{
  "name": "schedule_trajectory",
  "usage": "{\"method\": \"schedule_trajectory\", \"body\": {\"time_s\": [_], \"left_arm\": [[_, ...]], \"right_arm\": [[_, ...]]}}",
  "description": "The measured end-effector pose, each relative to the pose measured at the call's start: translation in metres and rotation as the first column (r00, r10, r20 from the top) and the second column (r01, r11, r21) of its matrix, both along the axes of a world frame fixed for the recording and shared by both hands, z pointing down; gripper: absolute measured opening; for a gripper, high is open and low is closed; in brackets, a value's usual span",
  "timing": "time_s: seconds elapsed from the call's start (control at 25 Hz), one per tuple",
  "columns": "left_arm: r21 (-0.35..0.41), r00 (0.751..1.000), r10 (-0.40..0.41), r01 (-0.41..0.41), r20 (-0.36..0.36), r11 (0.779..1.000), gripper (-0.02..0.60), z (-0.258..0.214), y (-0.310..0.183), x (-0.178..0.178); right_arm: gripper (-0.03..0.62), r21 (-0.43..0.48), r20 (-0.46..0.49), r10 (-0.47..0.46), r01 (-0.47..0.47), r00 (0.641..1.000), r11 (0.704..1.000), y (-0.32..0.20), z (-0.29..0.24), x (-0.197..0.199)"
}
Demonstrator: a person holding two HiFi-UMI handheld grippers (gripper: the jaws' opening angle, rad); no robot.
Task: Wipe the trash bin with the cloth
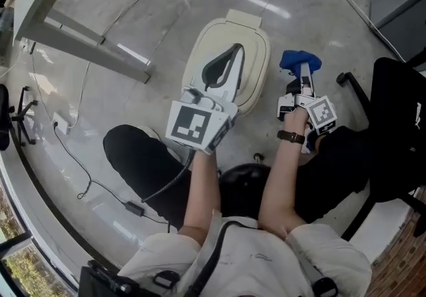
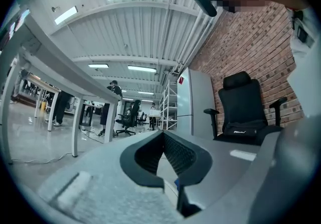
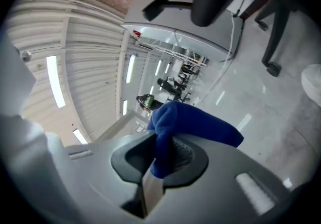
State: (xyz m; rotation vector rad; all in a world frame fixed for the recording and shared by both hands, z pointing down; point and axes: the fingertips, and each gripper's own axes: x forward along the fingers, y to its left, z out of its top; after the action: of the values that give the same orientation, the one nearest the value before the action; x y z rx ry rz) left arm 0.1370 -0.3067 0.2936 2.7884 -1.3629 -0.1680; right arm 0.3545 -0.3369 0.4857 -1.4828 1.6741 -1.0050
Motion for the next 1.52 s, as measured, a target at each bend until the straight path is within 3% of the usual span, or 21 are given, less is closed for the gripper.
{"method": "schedule_trajectory", "body": {"time_s": [0.08, 0.16, 0.28, 0.36, 0.44, 0.68, 0.92, 1.2, 1.28, 1.36, 1.44, 1.52], "left_arm": [[0.009, 0.999, 0.033, -0.033, -0.017, 0.999, 0.0, -0.014, -0.004, -0.011], [0.016, 0.998, 0.066, -0.065, -0.025, 0.998, 0.0, -0.023, -0.009, -0.023], [0.075, 0.993, 0.119, -0.116, -0.03, 0.99, 0.0, -0.032, -0.021, -0.038], [0.084, 0.987, 0.156, -0.153, -0.039, 0.985, 0.0, -0.038, -0.024, -0.039], [0.057, 0.981, 0.188, -0.185, -0.04, 0.981, 0.0, -0.039, -0.019, -0.039], [0.063, 0.967, 0.248, -0.244, -0.06, 0.968, 0.0, -0.049, 0.007, -0.055], [0.097, 0.962, 0.258, -0.25, -0.083, 0.963, 0.0, -0.067, 0.008, -0.073], [0.094, 0.972, 0.231, -0.227, -0.036, 0.969, 0.0, -0.052, -0.021, -0.079], [0.069, 0.977, 0.211, -0.208, -0.033, 0.976, 0.0, -0.049, -0.033, -0.087], [0.037, 0.981, 0.192, -0.19, -0.032, 0.981, 0.0, -0.043, -0.044, -0.097], [0.019, 0.983, 0.178, -0.177, -0.033, 0.984, 0.0, -0.037, -0.054, -0.105], [0.003, 0.986, 0.159, -0.159, -0.038, 0.987, 0.0, -0.03, -0.064, -0.115]], "right_arm": [[0.041, 0.066, -0.054, 0.008, -0.005, 0.998, 0.998, 0.0, -0.046, -0.013], [0.041, 0.12, -0.104, -0.035, 0.048, 0.994, 0.992, 0.0, -0.083, -0.034], [0.041, 0.184, -0.094, -0.255, 0.269, 0.962, 0.946, 0.002, -0.122, -0.096], [0.041, 0.237, -0.131, -0.314, 0.337, 0.94, 0.911, 0.012, -0.148, -0.123], [0.041, 0.249, -0.202, -0.283, 0.328, 0.938, 0.911, 0.027, -0.165, -0.137], [0.041, 0.193, -0.392, -0.118, 0.207, 0.913, 0.959, 0.062, -0.174, -0.158], [0.043, 0.135, -0.484, -0.204, 0.303, 0.851, 0.943, 0.07, -0.191, -0.18], [0.043, 0.038, -0.556, -0.197, 0.261, 0.808, 0.965, 0.025, -0.196, -0.154], [0.043, -0.031, -0.601, -0.22, 0.253, 0.768, 0.967, 0.0, -0.185, -0.151], [0.043, -0.13, -0.664, -0.256, 0.228, 0.703, 0.965, -0.026, -0.167, -0.147], [0.043, -0.238, -0.728, -0.309, 0.198, 0.612, 0.951, -0.052, -0.15, -0.14], [0.043, -0.354, -0.774, -0.391, 0.171, 0.498, 0.92, -0.076, -0.129, -0.136]]}}
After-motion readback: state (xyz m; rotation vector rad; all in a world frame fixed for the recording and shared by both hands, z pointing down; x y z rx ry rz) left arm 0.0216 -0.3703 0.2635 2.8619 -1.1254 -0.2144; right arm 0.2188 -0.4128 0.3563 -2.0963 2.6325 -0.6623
